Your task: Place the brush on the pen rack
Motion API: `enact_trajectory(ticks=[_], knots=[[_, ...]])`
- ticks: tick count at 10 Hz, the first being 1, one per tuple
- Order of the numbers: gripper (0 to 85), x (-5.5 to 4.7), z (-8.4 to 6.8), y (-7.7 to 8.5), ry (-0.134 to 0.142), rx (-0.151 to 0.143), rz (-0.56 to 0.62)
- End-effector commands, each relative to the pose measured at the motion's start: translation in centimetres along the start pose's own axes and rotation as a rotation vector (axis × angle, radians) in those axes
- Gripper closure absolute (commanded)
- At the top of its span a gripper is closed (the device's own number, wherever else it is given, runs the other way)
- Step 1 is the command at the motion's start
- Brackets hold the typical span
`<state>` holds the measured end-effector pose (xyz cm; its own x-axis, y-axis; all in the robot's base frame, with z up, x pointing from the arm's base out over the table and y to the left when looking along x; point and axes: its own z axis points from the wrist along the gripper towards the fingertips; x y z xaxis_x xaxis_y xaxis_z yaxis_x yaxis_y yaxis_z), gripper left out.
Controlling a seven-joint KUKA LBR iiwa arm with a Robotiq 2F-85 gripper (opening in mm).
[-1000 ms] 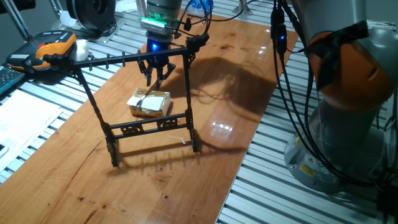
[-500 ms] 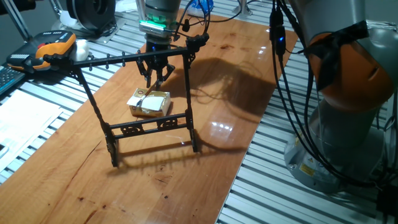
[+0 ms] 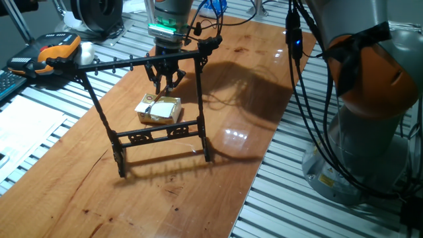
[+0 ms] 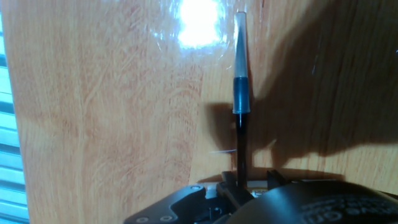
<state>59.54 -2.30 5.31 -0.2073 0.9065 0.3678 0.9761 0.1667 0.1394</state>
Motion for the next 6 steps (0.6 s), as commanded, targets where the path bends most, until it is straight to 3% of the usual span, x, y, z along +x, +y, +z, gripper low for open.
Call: enact_trajectory(ticks=[1, 6], knots=[[51.0, 0.03, -0.05, -0.01, 0.001, 0.000, 0.001], [51.0, -0.24, 0.13, -0.14, 0.008, 0.003, -0.002]])
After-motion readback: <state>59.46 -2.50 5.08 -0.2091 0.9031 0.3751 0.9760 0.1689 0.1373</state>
